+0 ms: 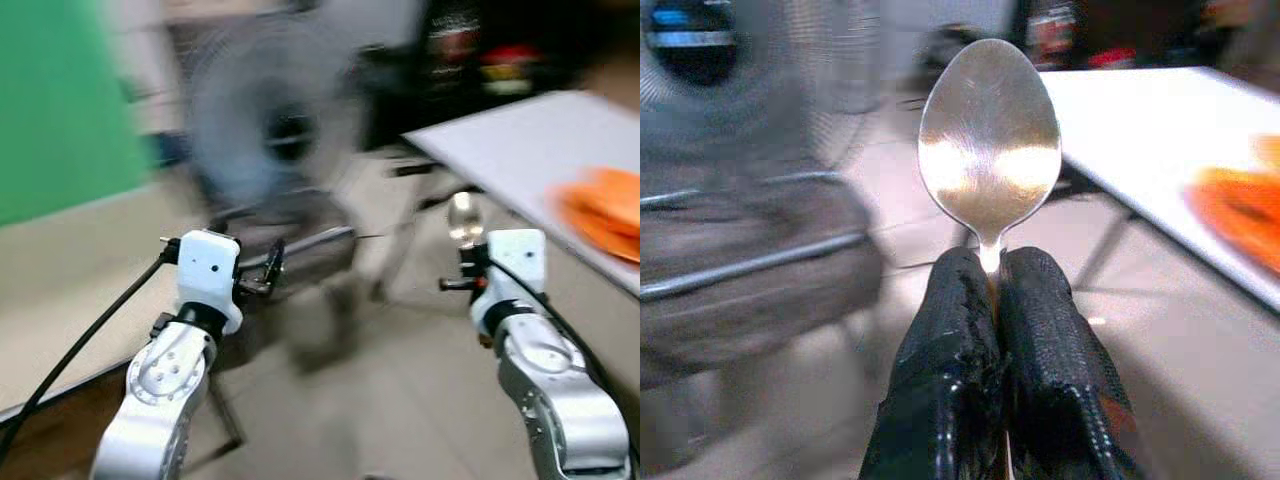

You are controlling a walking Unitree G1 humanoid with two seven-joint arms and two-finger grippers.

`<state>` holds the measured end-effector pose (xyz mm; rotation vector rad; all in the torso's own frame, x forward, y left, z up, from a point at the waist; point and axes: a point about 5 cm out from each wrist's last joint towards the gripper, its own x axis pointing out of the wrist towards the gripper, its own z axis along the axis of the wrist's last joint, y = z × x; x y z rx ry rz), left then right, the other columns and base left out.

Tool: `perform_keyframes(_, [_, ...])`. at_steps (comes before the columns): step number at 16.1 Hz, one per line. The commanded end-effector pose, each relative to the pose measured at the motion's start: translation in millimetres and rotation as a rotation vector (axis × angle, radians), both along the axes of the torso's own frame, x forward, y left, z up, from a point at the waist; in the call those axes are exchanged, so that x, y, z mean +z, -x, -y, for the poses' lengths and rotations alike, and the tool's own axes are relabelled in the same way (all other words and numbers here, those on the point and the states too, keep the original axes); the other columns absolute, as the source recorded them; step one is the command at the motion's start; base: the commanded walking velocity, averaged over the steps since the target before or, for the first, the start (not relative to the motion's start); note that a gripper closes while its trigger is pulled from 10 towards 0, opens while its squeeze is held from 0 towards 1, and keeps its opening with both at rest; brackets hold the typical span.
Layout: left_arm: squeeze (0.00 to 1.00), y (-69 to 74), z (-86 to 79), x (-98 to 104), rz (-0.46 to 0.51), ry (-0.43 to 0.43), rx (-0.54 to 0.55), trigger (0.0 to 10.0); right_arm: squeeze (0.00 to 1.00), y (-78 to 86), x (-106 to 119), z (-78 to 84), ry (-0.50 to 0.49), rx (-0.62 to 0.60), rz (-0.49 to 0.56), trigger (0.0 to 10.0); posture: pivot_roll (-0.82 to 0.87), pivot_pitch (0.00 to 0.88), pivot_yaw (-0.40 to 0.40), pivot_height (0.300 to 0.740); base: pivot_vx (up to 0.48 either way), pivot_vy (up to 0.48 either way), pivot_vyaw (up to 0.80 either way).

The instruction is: Setting the table

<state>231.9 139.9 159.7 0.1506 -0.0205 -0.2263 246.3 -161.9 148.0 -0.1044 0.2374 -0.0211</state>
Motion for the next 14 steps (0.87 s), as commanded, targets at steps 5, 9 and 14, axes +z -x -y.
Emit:
perform_keyframes(5, [0.00, -1.6, -3.8, -1.0, -0.001, -0.013, 0.006, 10.0, 0.00, 3.1, -0.4, -2.5, -0.006, 0.007, -0.003, 10.0, 0.01, 0.000, 0.009, 0.740, 0.000, -0.436, -0.80])
perform_keyframes(9, [0.00, -3.4, -2.7, -1.2, 0.001, -0.014, -0.008, 10.0, 0.00, 7.3, -1.2, 0.7, -0.012, -0.038, -0.009, 10.0, 0.00, 0.000, 0.019, 0.740, 0.000, -0.435, -0.80])
perform_keyframes(14, [0.00, -9.3, -4.4, -3.7, -0.029, 0.001, 0.031, 10.0, 0.00, 7.9, 1.7, 3.2, -0.020, -0.057, 0.011, 10.0, -0.01, 0.000, 0.030, 0.740, 0.000, -0.172, -0.80])
